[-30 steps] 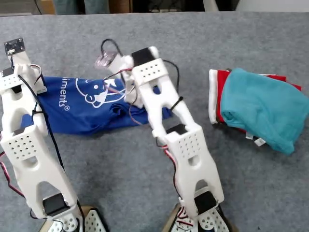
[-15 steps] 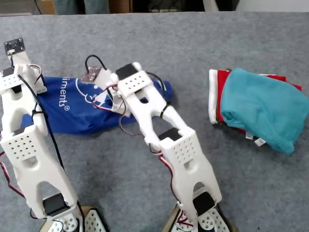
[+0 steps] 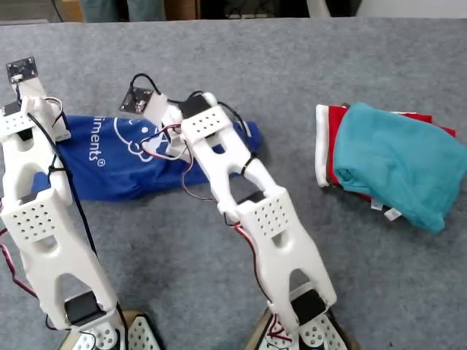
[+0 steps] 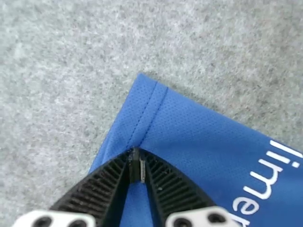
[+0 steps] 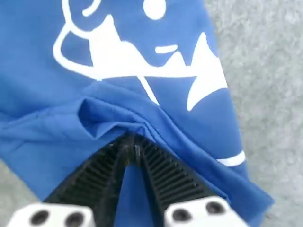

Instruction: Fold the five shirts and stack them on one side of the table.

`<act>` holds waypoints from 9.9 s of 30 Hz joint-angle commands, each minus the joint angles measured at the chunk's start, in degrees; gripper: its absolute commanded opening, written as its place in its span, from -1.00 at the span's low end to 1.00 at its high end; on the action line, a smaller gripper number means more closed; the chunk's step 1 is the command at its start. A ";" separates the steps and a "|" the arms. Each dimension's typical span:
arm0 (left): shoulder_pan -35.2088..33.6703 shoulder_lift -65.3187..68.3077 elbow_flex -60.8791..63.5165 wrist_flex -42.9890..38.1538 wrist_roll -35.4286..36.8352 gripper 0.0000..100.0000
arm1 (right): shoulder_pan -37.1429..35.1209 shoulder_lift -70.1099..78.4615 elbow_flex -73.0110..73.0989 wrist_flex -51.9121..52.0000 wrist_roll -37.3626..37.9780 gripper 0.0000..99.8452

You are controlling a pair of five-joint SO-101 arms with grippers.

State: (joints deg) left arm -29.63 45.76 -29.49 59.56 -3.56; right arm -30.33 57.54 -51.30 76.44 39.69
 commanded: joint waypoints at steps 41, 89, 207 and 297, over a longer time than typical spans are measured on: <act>-2.33 -0.26 -1.54 0.18 0.62 -0.93 | 11.78 13.93 -33.36 17.23 0.44 -0.97; -13.67 21.45 -37.14 40.79 -16.00 -0.94 | 13.54 -47.60 13.49 24.70 -16.35 -0.97; -11.38 -1.49 -4.18 10.20 5.98 -0.94 | 1.58 13.67 -37.23 -3.78 -16.62 -0.97; 6.02 -21.80 27.65 -11.34 9.14 -0.94 | 1.67 -24.48 -2.59 24.79 -21.63 -0.97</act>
State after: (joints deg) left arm -21.54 25.45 0.84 48.48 5.05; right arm -29.45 38.02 -53.23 100.70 18.68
